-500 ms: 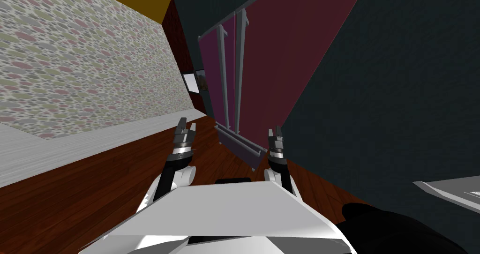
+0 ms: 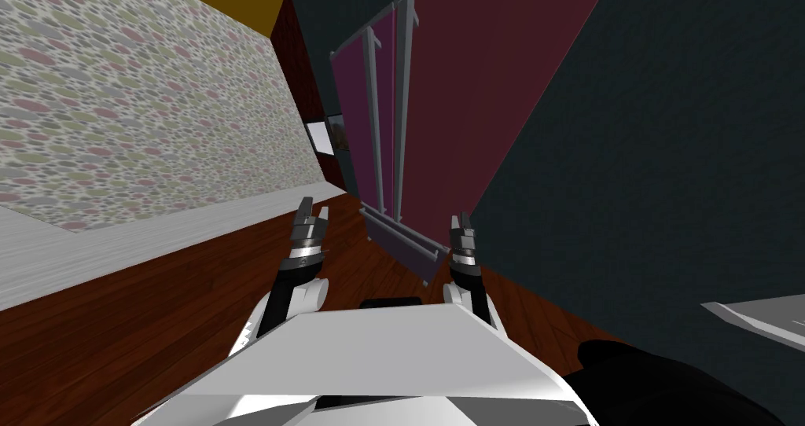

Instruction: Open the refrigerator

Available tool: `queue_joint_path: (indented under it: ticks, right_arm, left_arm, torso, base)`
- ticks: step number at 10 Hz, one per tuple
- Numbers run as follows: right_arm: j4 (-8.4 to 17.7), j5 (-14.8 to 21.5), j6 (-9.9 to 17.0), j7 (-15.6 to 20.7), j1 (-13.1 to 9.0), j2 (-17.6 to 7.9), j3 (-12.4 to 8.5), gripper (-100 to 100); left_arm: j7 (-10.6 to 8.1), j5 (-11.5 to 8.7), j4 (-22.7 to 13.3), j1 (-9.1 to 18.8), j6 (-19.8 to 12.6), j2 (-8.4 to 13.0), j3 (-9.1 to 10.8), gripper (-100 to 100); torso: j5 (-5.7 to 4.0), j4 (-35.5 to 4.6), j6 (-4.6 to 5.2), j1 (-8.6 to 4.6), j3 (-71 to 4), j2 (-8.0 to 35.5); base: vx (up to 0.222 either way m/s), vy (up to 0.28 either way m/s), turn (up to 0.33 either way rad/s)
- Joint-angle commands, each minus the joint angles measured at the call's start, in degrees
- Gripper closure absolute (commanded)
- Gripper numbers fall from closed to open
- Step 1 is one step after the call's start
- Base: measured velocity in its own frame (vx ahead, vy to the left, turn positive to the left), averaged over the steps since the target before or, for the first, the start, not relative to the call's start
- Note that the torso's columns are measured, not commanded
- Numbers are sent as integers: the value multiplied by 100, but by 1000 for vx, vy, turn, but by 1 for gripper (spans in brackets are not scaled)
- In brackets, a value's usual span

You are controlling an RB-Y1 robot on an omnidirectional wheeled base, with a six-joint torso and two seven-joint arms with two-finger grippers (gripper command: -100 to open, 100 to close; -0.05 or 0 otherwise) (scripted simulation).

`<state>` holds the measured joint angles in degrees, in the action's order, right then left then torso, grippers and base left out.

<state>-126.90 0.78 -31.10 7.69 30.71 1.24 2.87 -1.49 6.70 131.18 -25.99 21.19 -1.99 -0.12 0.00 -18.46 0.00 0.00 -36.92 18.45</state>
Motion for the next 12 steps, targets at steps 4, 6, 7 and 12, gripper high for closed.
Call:
queue_joint_path:
  ticks: [4, 6, 7, 12]
  right_arm:
    - [0, 0, 0, 0, 0, 0, 0, 0]
    - [122, 76, -59, 257, -53, -430, -75, -100]
    - [197, 124, -94, 416, -86, -582, -121, -100]
    - [610, 383, -280, 1177, -262, -967, -371, -100]
  left_arm:
    - [0, 0, 0, 0, 0, 0, 0, 0]
    - [0, 0, -2, -1, 0, 0, 0, 0]
    - [0, 0, -2, -1, 0, 0, 0, 0]
    - [0, 0, -2, -1, 0, 0, 0, 0]
  torso:
    - [0, -1692, 0, 0, -3381, 1693]
    - [1, -2303, 0, 3, -4624, 2305]
    - [3, -2357, 0, 10, -4738, 2355]
    - [-3, -2387, 0, -8, -4755, 2398]
  base:
    - [0, 0, 0]
    - [28, 28, -6]
    - [51, 62, -8]
    - [61, 67, -8]
